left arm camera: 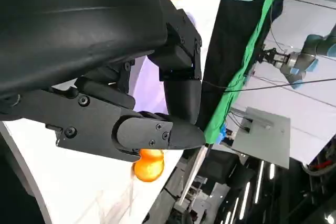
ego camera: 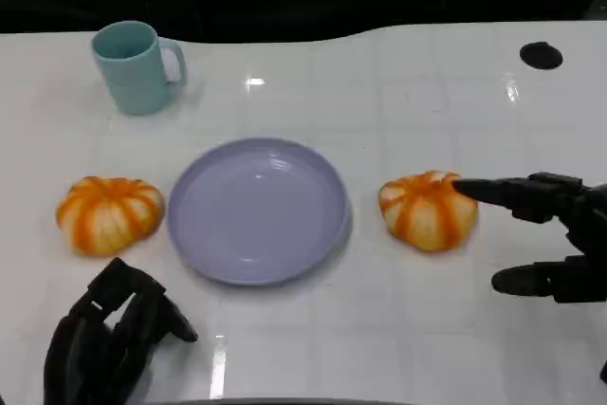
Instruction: Grasp the bread from the table and place it into the plate.
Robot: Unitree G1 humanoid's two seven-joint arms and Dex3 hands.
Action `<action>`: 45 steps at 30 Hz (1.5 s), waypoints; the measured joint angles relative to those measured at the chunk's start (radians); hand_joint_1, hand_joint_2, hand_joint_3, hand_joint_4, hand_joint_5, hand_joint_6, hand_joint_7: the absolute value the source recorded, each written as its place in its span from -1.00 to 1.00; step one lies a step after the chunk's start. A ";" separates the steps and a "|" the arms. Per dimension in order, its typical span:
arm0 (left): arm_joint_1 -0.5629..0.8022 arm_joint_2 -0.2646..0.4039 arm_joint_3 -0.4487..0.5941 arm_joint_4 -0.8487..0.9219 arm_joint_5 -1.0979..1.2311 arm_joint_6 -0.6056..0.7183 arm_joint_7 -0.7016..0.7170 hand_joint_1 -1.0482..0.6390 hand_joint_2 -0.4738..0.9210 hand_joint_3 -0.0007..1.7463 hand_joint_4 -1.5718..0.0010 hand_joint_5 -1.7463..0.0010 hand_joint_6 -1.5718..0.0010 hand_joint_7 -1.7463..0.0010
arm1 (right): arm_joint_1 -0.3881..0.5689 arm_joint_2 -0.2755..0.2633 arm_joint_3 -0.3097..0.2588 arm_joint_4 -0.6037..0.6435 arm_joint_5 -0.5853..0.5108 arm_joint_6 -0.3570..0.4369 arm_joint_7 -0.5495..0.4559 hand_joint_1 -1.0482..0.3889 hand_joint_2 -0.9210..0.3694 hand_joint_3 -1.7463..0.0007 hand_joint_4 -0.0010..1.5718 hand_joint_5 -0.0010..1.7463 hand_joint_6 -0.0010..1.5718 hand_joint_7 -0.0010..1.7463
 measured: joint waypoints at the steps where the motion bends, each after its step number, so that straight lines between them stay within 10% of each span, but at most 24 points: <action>1: -0.001 0.000 0.000 0.001 0.000 0.000 0.000 -0.46 1.00 -0.73 0.18 -1.00 0.32 -0.72 | 0.000 -0.015 0.007 -0.016 -0.054 0.001 -0.042 -0.32 -0.94 1.00 -0.70 -0.98 -0.63 -1.00; 21: -0.008 0.004 0.004 0.011 0.000 -0.002 0.001 -0.47 1.00 -0.73 0.18 -1.00 0.31 -0.69 | -0.106 -0.089 0.279 -0.033 -0.397 0.212 -0.341 -0.25 -0.89 1.00 -0.85 -0.99 -0.71 -1.00; 45: -0.014 0.011 0.006 0.020 -0.001 -0.002 0.001 -0.45 1.00 -0.72 0.18 -1.00 0.32 -0.70 | -0.355 -0.042 0.573 0.326 -0.501 0.393 -0.499 -0.20 -0.89 1.00 -0.84 -0.96 -0.72 -1.00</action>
